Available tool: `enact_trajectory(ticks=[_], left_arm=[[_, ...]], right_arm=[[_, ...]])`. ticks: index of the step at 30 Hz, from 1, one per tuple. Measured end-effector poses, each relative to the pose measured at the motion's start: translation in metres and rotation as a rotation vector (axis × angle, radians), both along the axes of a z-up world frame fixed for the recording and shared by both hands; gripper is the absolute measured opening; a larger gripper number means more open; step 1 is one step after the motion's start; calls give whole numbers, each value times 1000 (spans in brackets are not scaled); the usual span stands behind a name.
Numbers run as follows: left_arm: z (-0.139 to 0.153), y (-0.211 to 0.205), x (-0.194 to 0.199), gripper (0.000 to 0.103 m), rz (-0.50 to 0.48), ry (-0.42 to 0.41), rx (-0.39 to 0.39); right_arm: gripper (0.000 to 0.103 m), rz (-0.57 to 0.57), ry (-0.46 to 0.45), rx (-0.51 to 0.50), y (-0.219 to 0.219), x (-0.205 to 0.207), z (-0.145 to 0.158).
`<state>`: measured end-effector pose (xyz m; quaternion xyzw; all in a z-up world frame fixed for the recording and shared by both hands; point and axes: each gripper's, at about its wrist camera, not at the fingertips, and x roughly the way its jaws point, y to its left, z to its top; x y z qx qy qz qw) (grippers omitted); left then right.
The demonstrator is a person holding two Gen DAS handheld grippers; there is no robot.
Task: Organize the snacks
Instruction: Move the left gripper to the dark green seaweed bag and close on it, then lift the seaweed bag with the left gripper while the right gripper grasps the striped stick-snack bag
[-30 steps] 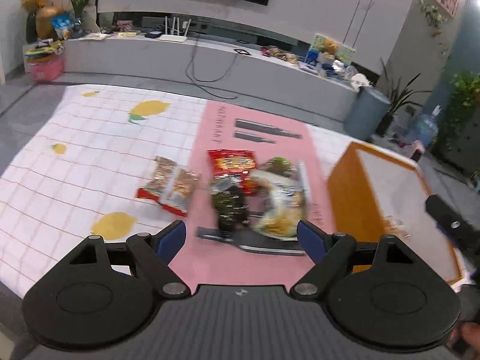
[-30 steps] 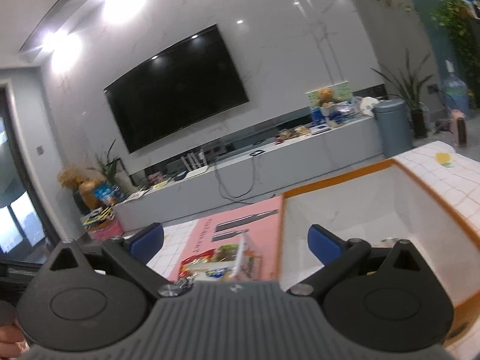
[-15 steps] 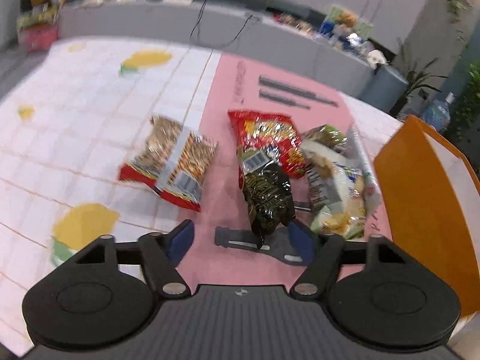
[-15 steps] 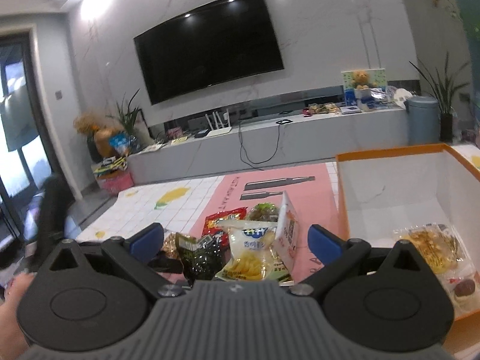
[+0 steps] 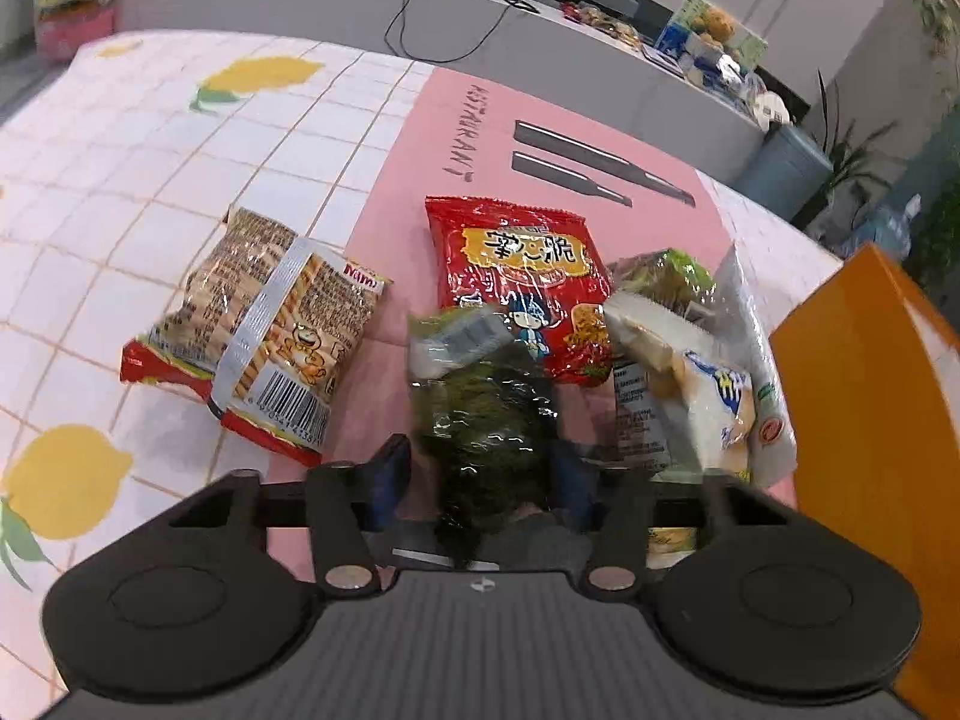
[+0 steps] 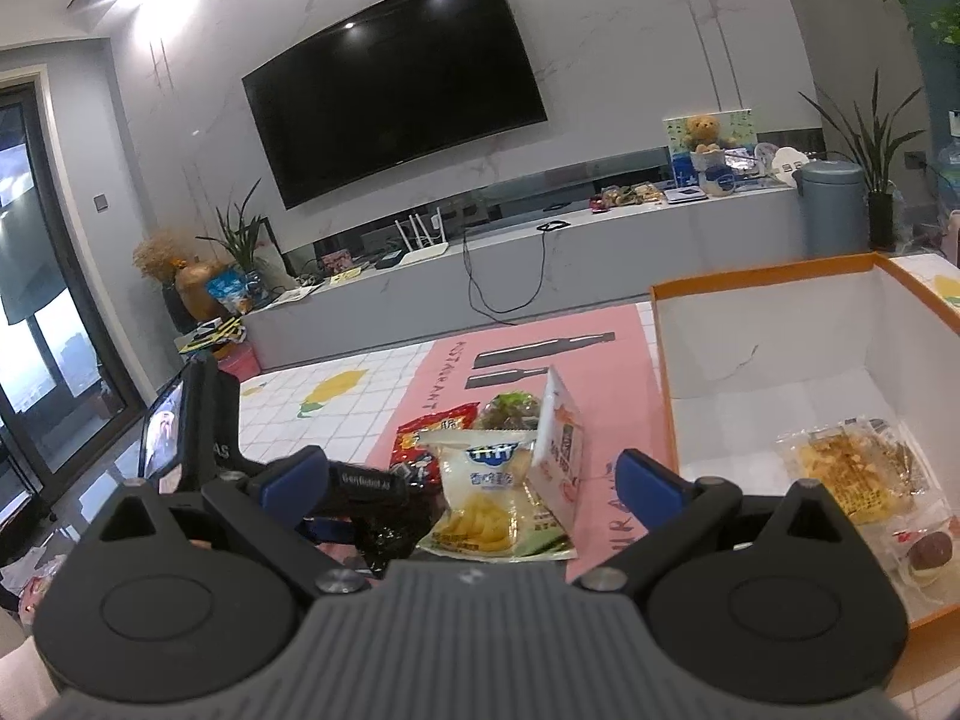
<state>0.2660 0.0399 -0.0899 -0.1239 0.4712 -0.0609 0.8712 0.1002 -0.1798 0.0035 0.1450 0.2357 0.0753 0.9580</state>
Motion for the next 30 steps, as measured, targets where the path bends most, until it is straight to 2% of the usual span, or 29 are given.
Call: enact_trajectory(ticks=[5, 9, 14, 22, 27, 30], left_arm=[[1, 4, -3, 44, -4, 12, -21], [12, 0, -19, 44, -44, -4, 29], [29, 17, -39, 44, -49, -9, -8], [64, 79, -53, 44, 33, -88, -72], [82, 115, -53, 44, 127, -136, -33], [89, 139, -52, 44, 173, -143, -76]], right_arm=[[99, -3, 6, -9, 1, 2, -2], [99, 5, -4, -33, 5, 2, -2], [99, 5, -9, -32, 6, 3, -3], [99, 60, -11, -9, 17, 2, -9], [99, 98, 13, -17, 38, 4, -16], [99, 152, 15, -31, 58, 2, -20]])
